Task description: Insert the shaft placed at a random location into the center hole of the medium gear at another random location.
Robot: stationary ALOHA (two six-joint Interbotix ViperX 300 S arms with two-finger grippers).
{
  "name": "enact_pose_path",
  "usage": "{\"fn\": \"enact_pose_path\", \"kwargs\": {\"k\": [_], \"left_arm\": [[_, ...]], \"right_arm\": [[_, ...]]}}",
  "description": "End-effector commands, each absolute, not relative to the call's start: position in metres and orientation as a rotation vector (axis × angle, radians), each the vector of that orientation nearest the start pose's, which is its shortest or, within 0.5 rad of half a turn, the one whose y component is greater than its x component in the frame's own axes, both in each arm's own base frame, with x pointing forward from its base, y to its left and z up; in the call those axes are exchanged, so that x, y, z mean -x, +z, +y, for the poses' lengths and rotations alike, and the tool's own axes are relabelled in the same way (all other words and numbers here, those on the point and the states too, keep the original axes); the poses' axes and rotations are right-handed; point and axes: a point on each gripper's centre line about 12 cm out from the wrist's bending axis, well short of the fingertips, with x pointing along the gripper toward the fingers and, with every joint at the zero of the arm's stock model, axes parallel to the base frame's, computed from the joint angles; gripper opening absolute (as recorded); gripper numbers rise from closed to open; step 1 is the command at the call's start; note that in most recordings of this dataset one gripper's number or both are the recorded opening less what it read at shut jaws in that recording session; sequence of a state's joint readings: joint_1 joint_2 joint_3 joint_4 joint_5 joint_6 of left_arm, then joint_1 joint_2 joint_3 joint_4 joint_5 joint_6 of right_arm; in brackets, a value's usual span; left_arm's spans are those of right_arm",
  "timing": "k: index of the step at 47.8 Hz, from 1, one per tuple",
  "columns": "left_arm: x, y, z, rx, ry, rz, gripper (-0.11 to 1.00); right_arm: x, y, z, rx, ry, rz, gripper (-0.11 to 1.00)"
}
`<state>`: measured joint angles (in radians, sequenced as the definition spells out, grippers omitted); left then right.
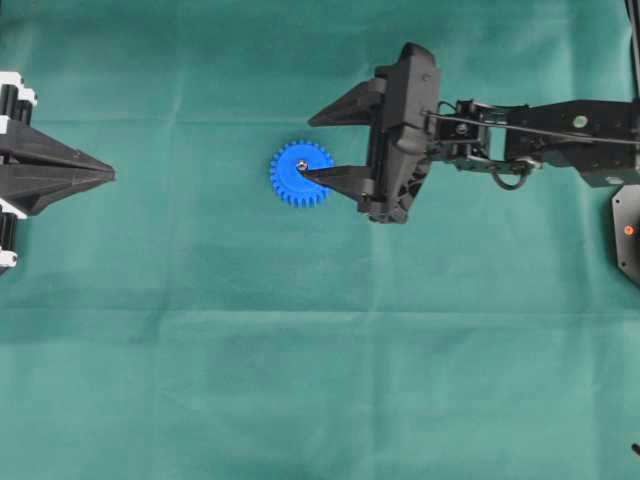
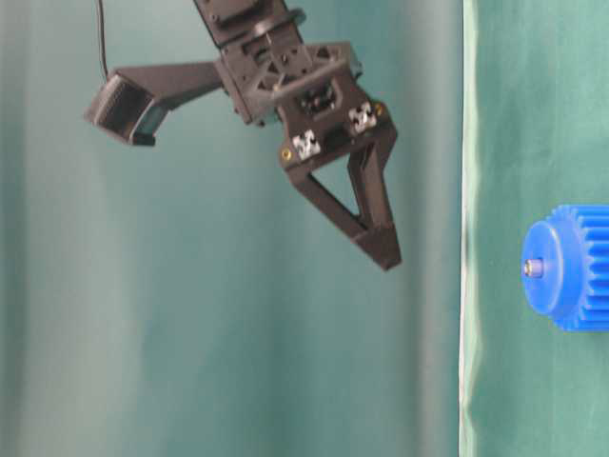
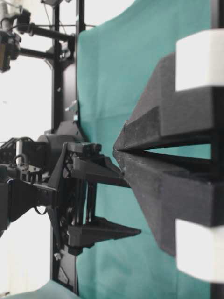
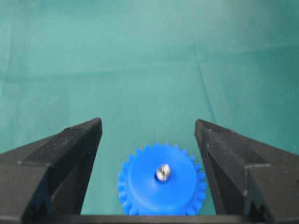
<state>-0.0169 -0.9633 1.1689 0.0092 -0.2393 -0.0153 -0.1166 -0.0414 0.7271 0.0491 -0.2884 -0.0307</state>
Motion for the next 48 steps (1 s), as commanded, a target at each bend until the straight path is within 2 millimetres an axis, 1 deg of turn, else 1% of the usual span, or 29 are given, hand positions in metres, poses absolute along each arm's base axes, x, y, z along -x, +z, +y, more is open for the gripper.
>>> {"fn": "enact_pose_path", "kwargs": {"k": [1,9,22,34,40,48], "left_arm": [[-0.202,0.298,-0.004,0.005,-0.021,-0.054,0.0],[-0.202,0.299,-0.004,0.005,-0.02,-0.055,0.0],[-0.201,0.299,-0.004,0.005,-0.02,-0.057,0.0],[-0.201,0.299,-0.004,0.005,-0.02,-0.058,0.0],[-0.201,0.299,-0.004,0.005,-0.02,-0.058,0.0],[-0.201,0.299,-0.004,0.004,-0.02,-0.057,0.0]], "right_arm": [[-0.378,0.209,-0.045,-0.03,-0.13,0.354,0.85],[-0.354,0.214,-0.042,-0.034,-0.131,0.343,0.85],[-0.306,0.225,-0.037,-0.035,-0.132,0.298,0.85],[-0.268,0.236,-0.032,-0.035,-0.131,0.249,0.85],[-0.258,0.24,-0.031,-0.035,-0.131,0.238,0.85],[-0.254,0.24,-0.031,-0.035,-0.131,0.237,0.85]]}}
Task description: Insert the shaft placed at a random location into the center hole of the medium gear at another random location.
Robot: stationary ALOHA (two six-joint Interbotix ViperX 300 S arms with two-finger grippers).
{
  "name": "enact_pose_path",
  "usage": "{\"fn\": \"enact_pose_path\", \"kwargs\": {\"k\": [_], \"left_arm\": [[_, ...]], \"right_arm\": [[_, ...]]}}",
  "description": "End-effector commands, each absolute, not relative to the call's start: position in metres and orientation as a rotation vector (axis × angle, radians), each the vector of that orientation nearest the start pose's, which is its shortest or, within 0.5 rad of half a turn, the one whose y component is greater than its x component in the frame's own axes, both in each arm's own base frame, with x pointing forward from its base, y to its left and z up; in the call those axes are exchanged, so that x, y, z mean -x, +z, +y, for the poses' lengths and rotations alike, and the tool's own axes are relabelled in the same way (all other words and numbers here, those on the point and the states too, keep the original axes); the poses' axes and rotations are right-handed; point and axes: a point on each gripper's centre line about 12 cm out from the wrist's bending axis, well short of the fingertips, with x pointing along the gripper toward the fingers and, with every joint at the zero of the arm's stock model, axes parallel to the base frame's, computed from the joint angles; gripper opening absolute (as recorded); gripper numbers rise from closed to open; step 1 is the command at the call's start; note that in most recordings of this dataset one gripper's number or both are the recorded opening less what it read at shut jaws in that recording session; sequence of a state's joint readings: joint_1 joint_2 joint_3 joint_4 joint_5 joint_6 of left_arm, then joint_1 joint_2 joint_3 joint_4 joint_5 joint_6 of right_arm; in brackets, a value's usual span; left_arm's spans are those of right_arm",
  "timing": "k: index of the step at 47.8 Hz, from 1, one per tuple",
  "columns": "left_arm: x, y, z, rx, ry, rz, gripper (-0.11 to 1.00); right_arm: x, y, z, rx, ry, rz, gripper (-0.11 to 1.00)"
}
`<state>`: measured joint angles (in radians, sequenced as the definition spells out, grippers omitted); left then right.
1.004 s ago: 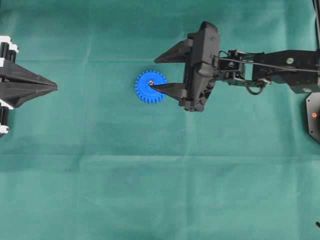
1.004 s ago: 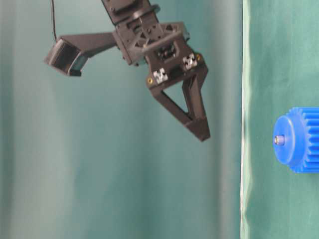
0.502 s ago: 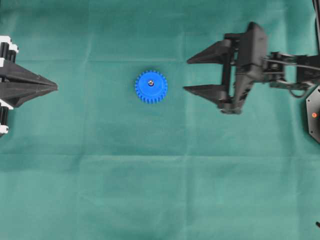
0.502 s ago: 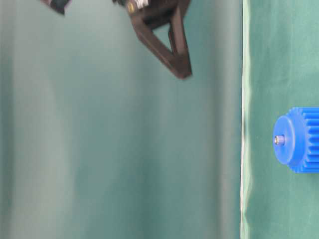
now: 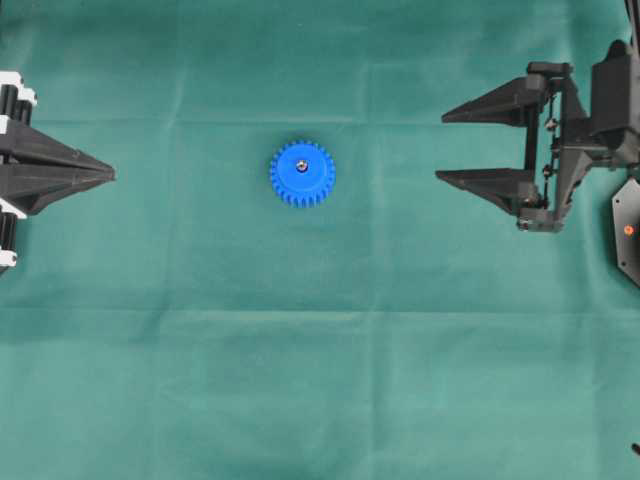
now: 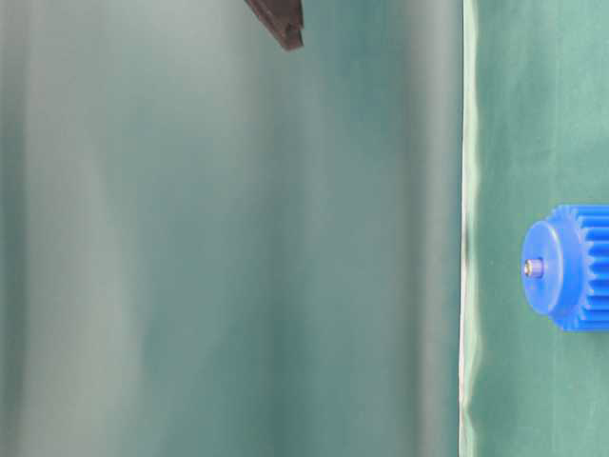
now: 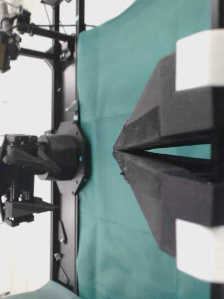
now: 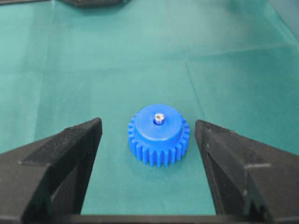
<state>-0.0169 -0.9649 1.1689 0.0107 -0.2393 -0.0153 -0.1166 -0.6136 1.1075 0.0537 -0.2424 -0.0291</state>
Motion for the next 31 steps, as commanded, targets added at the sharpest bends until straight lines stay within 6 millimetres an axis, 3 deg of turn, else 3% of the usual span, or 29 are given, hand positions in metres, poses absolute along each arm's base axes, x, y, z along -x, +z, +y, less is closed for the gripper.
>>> {"fn": "enact_pose_path", "kwargs": {"k": [1,31], "left_arm": [[-0.2011,0.2987,-0.0037,0.004,-0.02,-0.057,0.0],[-0.2011,0.2987,-0.0037,0.004,-0.02,-0.057,0.0]], "right_arm": [[-0.254,0.24,-0.0306,-0.035,-0.129,0.237,0.85],[-0.255,0.2376,-0.0307,-0.035,-0.129,0.246,0.85]]}}
